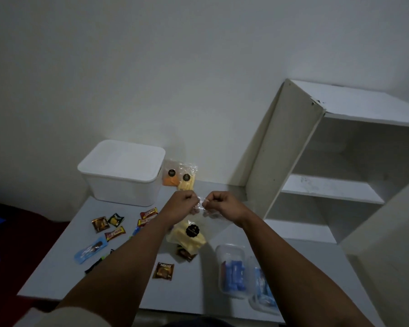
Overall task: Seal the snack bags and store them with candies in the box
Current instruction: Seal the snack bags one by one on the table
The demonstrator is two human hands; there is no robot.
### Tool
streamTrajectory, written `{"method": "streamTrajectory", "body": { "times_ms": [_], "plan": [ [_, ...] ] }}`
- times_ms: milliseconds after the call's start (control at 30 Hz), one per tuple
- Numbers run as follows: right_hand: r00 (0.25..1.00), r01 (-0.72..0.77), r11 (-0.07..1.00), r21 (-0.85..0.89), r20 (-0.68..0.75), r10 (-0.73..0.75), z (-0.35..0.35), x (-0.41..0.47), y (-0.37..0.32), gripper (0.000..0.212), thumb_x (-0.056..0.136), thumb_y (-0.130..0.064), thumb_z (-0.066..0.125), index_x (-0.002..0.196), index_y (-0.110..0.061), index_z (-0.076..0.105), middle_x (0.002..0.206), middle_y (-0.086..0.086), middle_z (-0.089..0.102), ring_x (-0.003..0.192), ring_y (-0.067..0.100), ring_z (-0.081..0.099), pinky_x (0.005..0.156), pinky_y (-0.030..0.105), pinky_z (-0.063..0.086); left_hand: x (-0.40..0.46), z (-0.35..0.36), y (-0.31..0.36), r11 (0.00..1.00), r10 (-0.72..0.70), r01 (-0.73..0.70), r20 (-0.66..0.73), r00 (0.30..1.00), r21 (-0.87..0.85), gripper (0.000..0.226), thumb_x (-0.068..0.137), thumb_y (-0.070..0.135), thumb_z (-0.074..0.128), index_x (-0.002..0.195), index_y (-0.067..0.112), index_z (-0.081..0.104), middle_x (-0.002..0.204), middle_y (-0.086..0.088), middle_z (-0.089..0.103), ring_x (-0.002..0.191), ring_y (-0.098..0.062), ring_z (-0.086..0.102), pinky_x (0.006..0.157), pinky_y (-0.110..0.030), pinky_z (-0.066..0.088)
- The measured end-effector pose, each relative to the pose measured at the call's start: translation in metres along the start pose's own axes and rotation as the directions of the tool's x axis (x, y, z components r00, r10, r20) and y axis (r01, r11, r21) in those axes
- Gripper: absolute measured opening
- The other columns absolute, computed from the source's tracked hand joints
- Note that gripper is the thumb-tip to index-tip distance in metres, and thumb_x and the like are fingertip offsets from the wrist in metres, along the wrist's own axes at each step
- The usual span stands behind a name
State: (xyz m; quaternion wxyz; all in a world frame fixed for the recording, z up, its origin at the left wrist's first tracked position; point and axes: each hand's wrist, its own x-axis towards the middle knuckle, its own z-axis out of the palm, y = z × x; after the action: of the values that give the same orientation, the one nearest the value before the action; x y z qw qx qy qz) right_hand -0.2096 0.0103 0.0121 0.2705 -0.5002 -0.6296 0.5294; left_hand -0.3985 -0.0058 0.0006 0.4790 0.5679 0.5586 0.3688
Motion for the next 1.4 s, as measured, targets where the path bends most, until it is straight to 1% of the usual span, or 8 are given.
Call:
{"method": "streamTrajectory", "body": {
  "times_ms": [167,300,567,733,967,1200,1267,1400],
  "plan": [
    [0.998,-0.007,1.0,0.014,-0.063,0.008,0.012,0.02,-0.009,0.007,0.091,-0.013,0.073,0.085,-0.009,0.075,0.079,0.008,0.072,0.066,0.009,0.065,0.068,0.024,0.052,0.018,-0.027,-0.002,0.999,0.026,-0.031,0.096,0.995,0.045,0.024,0.099,0.019,0.059,0.078,0.01,0.067,0.078,-0.006,0.068,0.071,-0.007,0.068,0.068,-0.018,0.054],
    [0.989,-0.071,0.991,0.115,-0.121,0.085,0.019,0.029,-0.008,0.01,0.089,-0.024,0.078,0.083,-0.016,0.075,0.085,0.011,0.076,0.076,0.016,0.073,0.072,0.033,0.052,0.028,-0.052,-0.003,0.999,0.031,-0.031,-0.007,0.999,-0.041,0.021,0.1,0.014,0.06,0.084,0.001,0.065,0.081,-0.004,0.061,0.064,0.0,0.064,0.062,-0.011,0.049],
    [0.984,-0.13,0.98,0.15,-0.106,0.146,0.049,0.038,-0.023,0.008,0.092,-0.022,0.071,0.086,-0.018,0.071,0.087,0.005,0.074,0.089,0.017,0.073,0.081,0.037,0.045,0.036,-0.081,-0.017,0.999,0.001,0.003,0.116,0.993,-0.034,0.021,0.096,0.019,0.064,0.079,0.013,0.074,0.073,0.004,0.074,0.069,-0.005,0.064,0.071,-0.019,0.049],
    [0.951,-0.099,0.926,0.365,-0.238,0.196,0.061,0.039,-0.018,0.01,0.091,-0.026,0.074,0.089,-0.017,0.071,0.097,0.009,0.076,0.098,0.026,0.074,0.097,0.048,0.05,0.045,-0.095,-0.024,0.985,-0.034,0.032,-0.008,0.999,-0.171,0.014,0.096,0.021,0.067,0.084,0.017,0.074,0.078,0.001,0.075,0.074,-0.013,0.067,0.08,-0.031,0.054],
    [0.924,-0.043,0.93,0.364,-0.341,0.176,0.067,0.035,-0.019,0.021,0.093,-0.022,0.071,0.073,-0.026,0.067,0.091,0.008,0.076,0.097,0.027,0.074,0.089,0.041,0.049,0.047,-0.091,-0.033,0.967,-0.076,0.077,0.012,0.997,-0.241,0.014,0.095,0.022,0.066,0.087,0.015,0.075,0.08,-0.001,0.076,0.078,-0.016,0.069,0.083,-0.032,0.056],
    [0.899,0.04,0.953,0.299,-0.427,0.096,0.067,0.035,-0.016,0.019,0.1,-0.017,0.062,0.089,-0.005,0.074,0.088,0.013,0.076,0.087,0.023,0.074,0.065,0.024,0.053,0.047,-0.086,-0.043,0.959,-0.114,0.117,0.029,0.993,-0.258,0.019,0.093,0.025,0.068,0.095,0.008,0.077,0.085,-0.005,0.078,0.079,-0.015,0.071,0.079,-0.029,0.056],
    [0.889,0.061,0.95,0.305,-0.449,0.087,0.067,0.037,-0.013,0.019,0.099,-0.017,0.063,0.09,-0.005,0.074,0.085,0.01,0.075,0.084,0.021,0.074,0.07,0.027,0.055,0.047,-0.088,-0.044,0.952,-0.123,0.119,0.006,0.992,-0.283,0.024,0.098,0.029,0.063,0.098,0.009,0.076,0.086,-0.005,0.079,0.078,-0.013,0.07,0.076,-0.026,0.056],
    [0.908,0.022,0.942,0.335,-0.402,0.122,0.064,0.042,-0.009,0.017,0.097,-0.022,0.067,0.087,-0.011,0.075,0.088,0.012,0.077,0.088,0.027,0.075,0.084,0.04,0.058,0.054,-0.093,-0.052,0.941,-0.153,0.144,-0.005,0.988,-0.306,0.031,0.103,0.03,0.054,0.1,0.007,0.075,0.087,-0.008,0.079,0.083,-0.021,0.07,0.081,-0.036,0.054]
  ]
}}
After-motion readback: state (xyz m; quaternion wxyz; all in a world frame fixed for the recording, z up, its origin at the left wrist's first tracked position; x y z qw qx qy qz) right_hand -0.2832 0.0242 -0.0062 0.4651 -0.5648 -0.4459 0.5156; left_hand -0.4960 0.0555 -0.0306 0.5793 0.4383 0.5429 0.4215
